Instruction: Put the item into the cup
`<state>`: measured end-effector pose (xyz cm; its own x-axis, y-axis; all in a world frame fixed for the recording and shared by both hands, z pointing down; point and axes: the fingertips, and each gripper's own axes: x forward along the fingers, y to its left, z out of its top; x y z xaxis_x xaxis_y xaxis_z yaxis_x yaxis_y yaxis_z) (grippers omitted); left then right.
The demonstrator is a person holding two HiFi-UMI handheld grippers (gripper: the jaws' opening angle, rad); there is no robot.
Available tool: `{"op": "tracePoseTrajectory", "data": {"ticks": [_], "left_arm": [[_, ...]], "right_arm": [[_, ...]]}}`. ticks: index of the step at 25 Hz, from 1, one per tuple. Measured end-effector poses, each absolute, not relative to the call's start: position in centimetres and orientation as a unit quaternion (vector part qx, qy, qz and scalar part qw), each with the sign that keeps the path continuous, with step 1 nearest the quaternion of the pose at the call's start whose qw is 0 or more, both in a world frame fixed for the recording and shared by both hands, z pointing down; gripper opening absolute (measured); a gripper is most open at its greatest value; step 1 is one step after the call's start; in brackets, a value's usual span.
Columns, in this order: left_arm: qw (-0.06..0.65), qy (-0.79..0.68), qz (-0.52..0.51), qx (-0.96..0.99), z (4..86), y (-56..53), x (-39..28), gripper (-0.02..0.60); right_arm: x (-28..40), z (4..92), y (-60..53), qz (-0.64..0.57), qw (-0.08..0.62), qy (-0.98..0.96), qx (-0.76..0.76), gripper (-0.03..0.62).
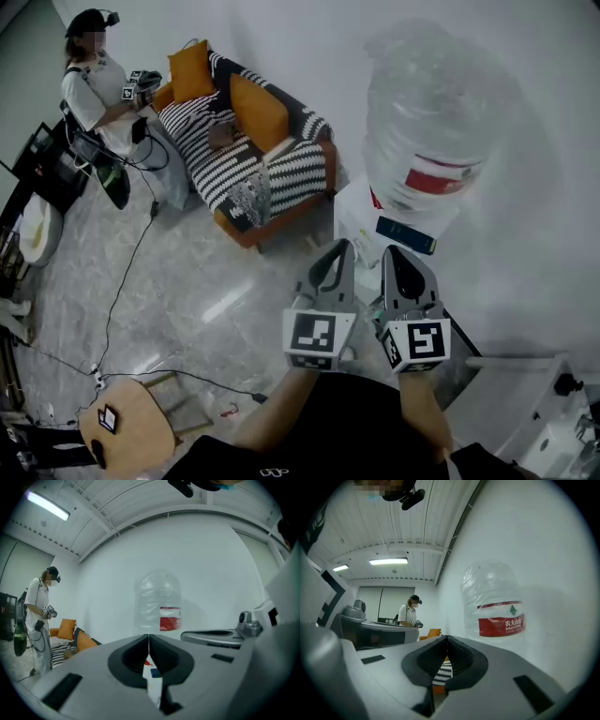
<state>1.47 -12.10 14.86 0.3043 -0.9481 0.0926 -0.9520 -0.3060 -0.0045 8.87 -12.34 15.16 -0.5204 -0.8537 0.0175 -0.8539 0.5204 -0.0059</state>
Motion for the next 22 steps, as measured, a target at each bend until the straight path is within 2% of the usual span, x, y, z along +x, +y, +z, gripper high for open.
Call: {"op": "tracePoseTrajectory", "data": {"ticks": [3,8,22], "left_arm": [[0.005,-0.586,0.055,0.809,14.0,-12.3,1.8,0.014],[0.019,-0.575,0.033,0.817,13.8,-12.2,3.2,0.014],[-0.005,-0.575,0.033,0.818,12.1,-12.8,3.5,0.014]], "right_arm": [[9.3,14.8,-12.7,0.016,0.013,-0.87,0.492,0.011],[10.1,14.2,-12.9,0.024,0.017,-0.866,0.499,0.011],[10.2,13.5,-13.3,0.014,0.0,-0.873,0.487,0.01]]}}
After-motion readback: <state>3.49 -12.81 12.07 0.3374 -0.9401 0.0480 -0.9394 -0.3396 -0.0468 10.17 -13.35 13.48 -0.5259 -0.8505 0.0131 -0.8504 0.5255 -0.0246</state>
